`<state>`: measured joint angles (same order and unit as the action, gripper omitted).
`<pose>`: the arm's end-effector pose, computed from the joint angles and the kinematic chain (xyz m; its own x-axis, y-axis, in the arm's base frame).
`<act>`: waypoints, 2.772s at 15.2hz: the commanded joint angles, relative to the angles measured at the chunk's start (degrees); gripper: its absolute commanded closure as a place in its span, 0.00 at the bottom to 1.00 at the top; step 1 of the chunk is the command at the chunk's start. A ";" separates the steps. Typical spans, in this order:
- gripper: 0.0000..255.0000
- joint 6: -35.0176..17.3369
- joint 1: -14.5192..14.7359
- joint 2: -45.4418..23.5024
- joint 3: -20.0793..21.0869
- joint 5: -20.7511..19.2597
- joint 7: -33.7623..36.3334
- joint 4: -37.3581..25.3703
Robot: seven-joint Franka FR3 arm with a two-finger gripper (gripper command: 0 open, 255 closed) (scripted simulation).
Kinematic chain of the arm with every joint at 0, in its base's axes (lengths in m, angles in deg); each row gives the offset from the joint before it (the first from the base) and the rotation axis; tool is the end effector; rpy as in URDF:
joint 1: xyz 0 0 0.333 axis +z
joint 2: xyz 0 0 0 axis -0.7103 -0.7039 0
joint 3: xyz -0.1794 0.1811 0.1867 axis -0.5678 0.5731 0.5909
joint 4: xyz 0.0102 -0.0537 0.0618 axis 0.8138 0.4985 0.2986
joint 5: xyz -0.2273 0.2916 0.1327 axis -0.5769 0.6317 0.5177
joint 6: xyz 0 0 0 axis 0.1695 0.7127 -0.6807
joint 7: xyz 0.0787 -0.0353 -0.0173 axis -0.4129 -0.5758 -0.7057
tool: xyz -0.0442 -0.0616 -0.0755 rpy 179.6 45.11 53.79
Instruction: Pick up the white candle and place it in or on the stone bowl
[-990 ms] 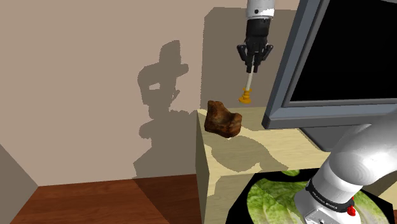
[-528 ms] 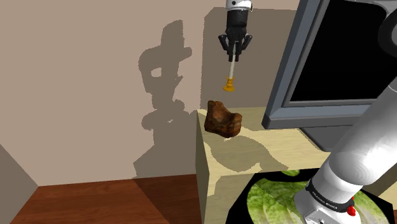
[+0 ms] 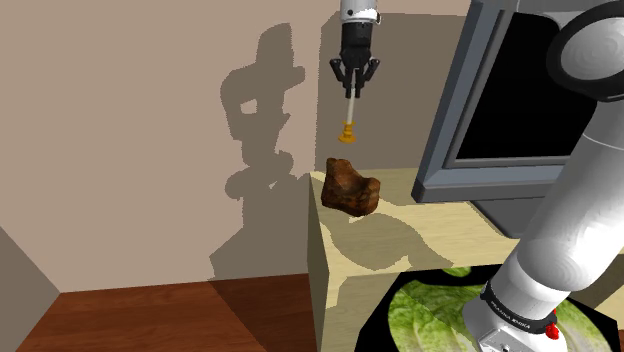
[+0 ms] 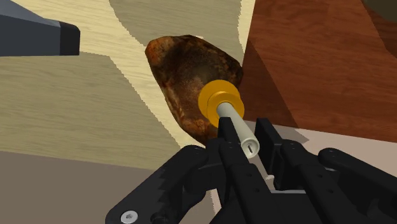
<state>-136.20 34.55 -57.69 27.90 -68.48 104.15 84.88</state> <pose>0.5472 -0.0356 0.6514 0.8154 -0.5562 -0.1603 -0.5645 -0.8254 -0.0073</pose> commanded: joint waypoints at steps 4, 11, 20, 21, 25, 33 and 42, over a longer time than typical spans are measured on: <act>1.00 -4.45 -0.08 1.52 -0.07 0.07 -0.51 5.96; 1.00 -10.26 -0.11 2.97 -0.09 0.16 -1.04 13.24; 1.00 -17.18 -0.09 3.72 -0.07 0.24 -1.60 20.93; 1.00 -17.18 -0.09 3.73 -0.07 0.24 -1.60 20.94; 1.00 -17.18 -0.09 3.72 -0.07 0.24 -1.60 20.93; 0.00 -17.17 -0.09 3.72 -0.07 0.24 -1.60 20.92; 0.00 -9.45 -0.28 1.57 -0.26 -0.02 -1.31 11.06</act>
<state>-145.73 34.27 -56.11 27.64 -68.50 102.84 96.00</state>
